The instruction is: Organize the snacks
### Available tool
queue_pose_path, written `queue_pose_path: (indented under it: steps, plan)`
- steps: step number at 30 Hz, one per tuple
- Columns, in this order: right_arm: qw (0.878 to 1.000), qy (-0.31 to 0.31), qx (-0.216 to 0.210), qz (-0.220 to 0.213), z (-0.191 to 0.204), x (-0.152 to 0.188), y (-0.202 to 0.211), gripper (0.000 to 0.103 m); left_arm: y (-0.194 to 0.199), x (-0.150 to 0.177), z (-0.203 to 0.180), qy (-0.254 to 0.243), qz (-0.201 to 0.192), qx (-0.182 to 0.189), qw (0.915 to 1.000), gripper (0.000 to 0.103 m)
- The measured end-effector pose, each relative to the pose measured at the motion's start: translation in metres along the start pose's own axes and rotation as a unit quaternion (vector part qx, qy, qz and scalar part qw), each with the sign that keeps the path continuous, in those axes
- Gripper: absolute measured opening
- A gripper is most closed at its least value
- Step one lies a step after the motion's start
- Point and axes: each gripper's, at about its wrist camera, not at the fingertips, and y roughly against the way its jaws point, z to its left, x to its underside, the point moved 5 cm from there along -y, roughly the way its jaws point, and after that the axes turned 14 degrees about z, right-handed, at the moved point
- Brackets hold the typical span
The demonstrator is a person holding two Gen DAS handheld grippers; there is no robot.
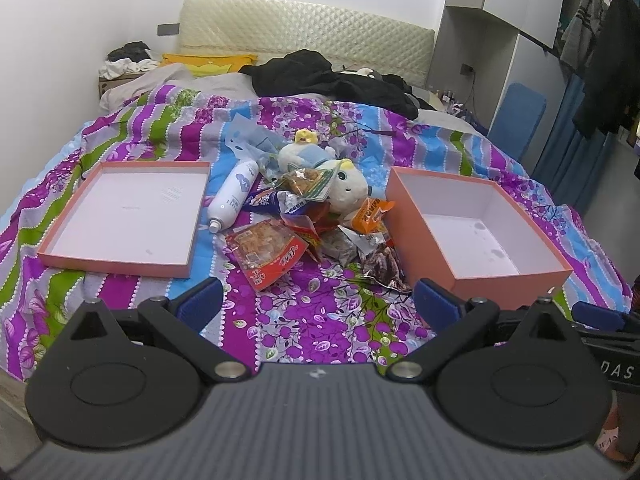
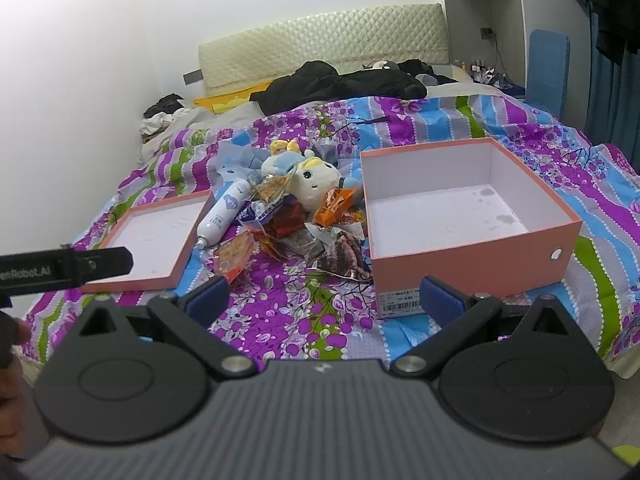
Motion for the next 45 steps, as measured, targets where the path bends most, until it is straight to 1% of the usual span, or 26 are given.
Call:
queue_pose_path:
  steps: [30,45]
  plan:
    - [1.000,-0.002,0.004,0.001,-0.0017,0.0040,-0.0022,0.103,-0.0017,0.0026,-0.0031,-0.008,-0.001,0.010,0.9999,0.103]
    - [1.000,-0.004,0.008,0.008,-0.0017,0.0078,-0.0061,0.103,-0.0076,0.0056,-0.0021,-0.010,0.006,0.016,0.9998,0.103]
